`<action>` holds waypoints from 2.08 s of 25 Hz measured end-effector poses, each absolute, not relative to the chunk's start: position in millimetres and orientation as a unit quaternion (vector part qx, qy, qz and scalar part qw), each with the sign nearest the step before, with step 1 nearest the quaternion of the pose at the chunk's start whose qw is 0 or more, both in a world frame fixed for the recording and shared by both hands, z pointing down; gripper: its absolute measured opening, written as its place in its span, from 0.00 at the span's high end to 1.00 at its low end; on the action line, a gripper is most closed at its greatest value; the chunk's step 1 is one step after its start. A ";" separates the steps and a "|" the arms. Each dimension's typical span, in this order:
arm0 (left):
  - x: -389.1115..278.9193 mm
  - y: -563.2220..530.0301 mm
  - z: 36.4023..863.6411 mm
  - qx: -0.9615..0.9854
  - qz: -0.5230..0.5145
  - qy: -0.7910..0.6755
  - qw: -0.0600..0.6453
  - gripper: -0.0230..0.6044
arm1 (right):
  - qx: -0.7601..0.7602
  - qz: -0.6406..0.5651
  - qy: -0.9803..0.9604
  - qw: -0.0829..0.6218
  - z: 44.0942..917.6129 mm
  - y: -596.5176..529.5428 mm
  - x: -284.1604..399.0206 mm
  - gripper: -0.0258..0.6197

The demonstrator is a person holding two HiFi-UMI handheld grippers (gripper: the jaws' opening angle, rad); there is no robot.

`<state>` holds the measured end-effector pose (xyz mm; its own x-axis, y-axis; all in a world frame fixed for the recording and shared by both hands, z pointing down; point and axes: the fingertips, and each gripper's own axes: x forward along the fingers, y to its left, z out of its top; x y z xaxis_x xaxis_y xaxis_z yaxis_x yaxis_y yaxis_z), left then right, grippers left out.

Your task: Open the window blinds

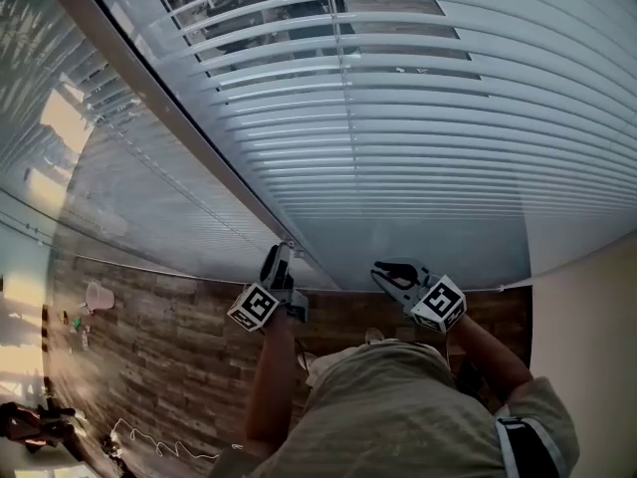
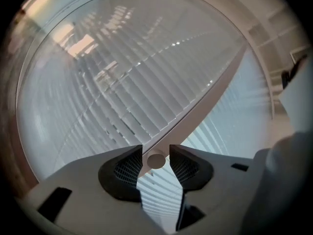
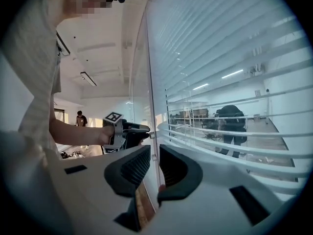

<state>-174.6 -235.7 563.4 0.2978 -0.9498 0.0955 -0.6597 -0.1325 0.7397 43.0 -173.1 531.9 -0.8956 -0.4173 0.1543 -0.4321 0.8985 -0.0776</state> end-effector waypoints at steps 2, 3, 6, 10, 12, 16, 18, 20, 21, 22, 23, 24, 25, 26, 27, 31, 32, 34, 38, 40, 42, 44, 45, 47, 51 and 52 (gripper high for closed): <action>-173.8 -230.4 567.3 0.748 -0.143 -0.577 0.296 0.68 | 0.217 0.053 -0.973 0.065 543.1 -170.0 42.9 0.86; -171.1 -228.4 567.4 0.758 -0.112 -0.585 0.267 0.66 | 0.215 0.053 -0.973 0.065 546.7 -169.0 43.0 0.86; -161.1 -227.8 561.2 0.776 -0.022 -0.603 0.186 0.65 | 0.205 0.051 -0.975 0.069 545.8 -170.3 41.8 0.86; -158.3 -235.1 562.3 0.777 0.088 -0.616 0.091 0.64 | 0.190 0.040 -0.978 0.070 545.1 -180.0 30.9 0.86; -160.6 -239.1 559.3 0.774 0.127 -0.617 0.061 0.64 | 0.186 0.035 -0.980 0.068 537.8 -184.5 22.8 0.86; -164.2 -239.8 561.7 0.767 0.172 -0.617 0.022 0.64 | 0.184 0.032 -0.981 0.056 526.9 -185.6 16.0 0.86; -164.2 -240.8 558.9 0.767 0.178 -0.616 0.015 0.65 | 0.186 0.033 -0.980 0.054 522.1 -185.4 15.8 0.86; -161.8 -239.8 550.7 0.768 0.183 -0.614 0.013 0.65 | 0.187 0.034 -0.980 0.056 515.0 -182.8 17.3 0.86; -160.3 -238.8 547.2 0.767 0.186 -0.614 0.011 0.65 | 0.187 0.034 -0.980 0.057 511.3 -181.5 18.7 0.86; -158.5 -238.1 543.3 0.767 0.191 -0.613 0.007 0.65 | 0.186 0.032 -0.980 0.058 507.0 -181.0 20.5 0.86; -156.6 -237.6 538.1 0.766 0.195 -0.612 0.002 0.65 | 0.186 0.029 -0.980 0.058 501.3 -181.2 22.8 0.86; -154.8 -237.2 531.4 0.765 0.200 -0.612 -0.005 0.65 | 0.186 0.025 -0.980 0.058 494.3 -181.4 25.4 0.86; -153.3 -236.9 524.3 0.765 0.204 -0.611 -0.012 0.65 | 0.187 0.022 -0.981 0.056 487.0 -181.3 27.7 0.86; -152.8 -237.0 518.2 0.764 0.207 -0.611 -0.019 0.65 | 0.188 0.020 -0.981 0.054 480.9 -180.9 28.7 0.86; -153.5 -238.0 514.8 0.764 0.210 -0.610 -0.023 0.65 | 0.189 0.019 -0.980 0.052 478.1 -180.7 28.4 0.86; -154.4 -240.5 527.8 0.766 0.215 -0.606 -0.015 0.65 | 0.190 0.032 -0.980 0.055 491.2 -177.7 24.7 0.86; -152.5 -241.0 530.6 0.766 0.216 -0.605 -0.013 0.65 | 0.189 0.031 -0.980 0.056 491.8 -177.4 24.5 0.86; -148.8 -243.2 530.8 0.765 0.222 -0.605 -0.015 0.65 | 0.189 0.026 -0.980 0.056 487.0 -179.1 25.2 0.86; -153.1 -246.7 538.3 0.746 0.238 -0.621 -0.024 0.75 | 0.197 0.028 -0.979 0.052 485.7 -182.3 28.1 0.86; -153.8 -247.0 539.1 0.742 0.241 -0.625 -0.033 0.75 | 0.200 0.032 -0.978 0.053 488.7 -180.4 30.6 0.86; -152.2 -244.8 536.6 0.743 0.232 -0.628 -0.026 0.76 | 0.203 0.035 -0.977 0.055 490.1 -176.7 33.8 0.86; -152.9 -243.9 533.7 0.750 0.192 -0.633 0.014 0.77 | 0.205 0.037 -0.976 0.057 491.7 -174.5 36.5 0.86; -154.7 -244.1 533.1 0.753 0.165 -0.635 0.041 0.77 | 0.204 0.037 -0.976 0.057 492.5 -174.2 37.3 0.86; -158.0 -244.8 532.2 0.756 0.120 -0.638 0.085 0.77 | 0.205 0.036 -0.977 0.056 491.1 -175.3 38.8 0.86; -161.2 -244.4 535.7 0.756 0.057 -0.635 0.151 0.77 | 0.207 0.034 -0.976 0.051 492.3 -177.0 41.9 0.86; -163.2 -244.6 539.1 0.756 0.032 -0.630 0.176 0.77 | 0.207 0.034 -0.976 0.051 495.7 -177.4 41.3 0.86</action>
